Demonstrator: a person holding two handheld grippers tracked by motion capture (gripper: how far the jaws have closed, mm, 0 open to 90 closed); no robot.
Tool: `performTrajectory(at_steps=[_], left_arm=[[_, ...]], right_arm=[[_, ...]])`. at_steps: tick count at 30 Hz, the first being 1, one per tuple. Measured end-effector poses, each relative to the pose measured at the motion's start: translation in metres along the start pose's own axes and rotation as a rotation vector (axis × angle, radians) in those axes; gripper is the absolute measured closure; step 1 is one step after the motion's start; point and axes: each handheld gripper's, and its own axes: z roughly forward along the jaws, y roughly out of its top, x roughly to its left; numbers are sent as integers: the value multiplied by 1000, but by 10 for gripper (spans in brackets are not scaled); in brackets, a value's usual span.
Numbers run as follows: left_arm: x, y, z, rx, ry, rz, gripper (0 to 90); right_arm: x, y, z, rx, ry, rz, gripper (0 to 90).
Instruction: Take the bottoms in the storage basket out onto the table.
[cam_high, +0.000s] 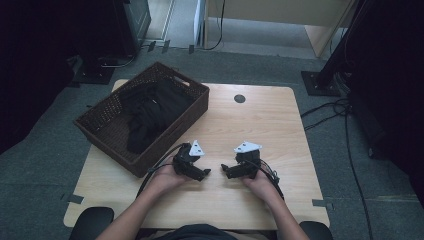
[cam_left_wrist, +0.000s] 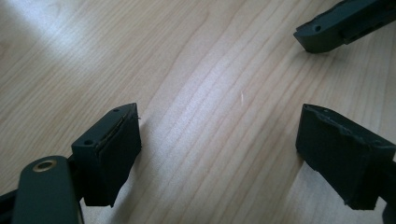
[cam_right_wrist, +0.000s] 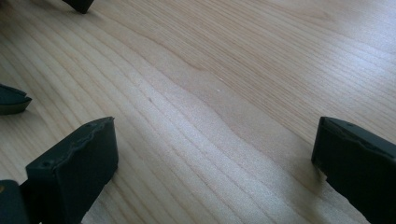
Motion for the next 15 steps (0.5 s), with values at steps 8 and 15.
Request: performTrajectory(at_steps=[8, 15], left_arm=[[0, 6, -10, 19, -44, -1, 142], [-7, 12, -25, 7, -71, 25, 143]], right_arm=[[0, 0, 0, -1, 1, -1, 2], [0, 0, 0, -2, 1, -3, 2]])
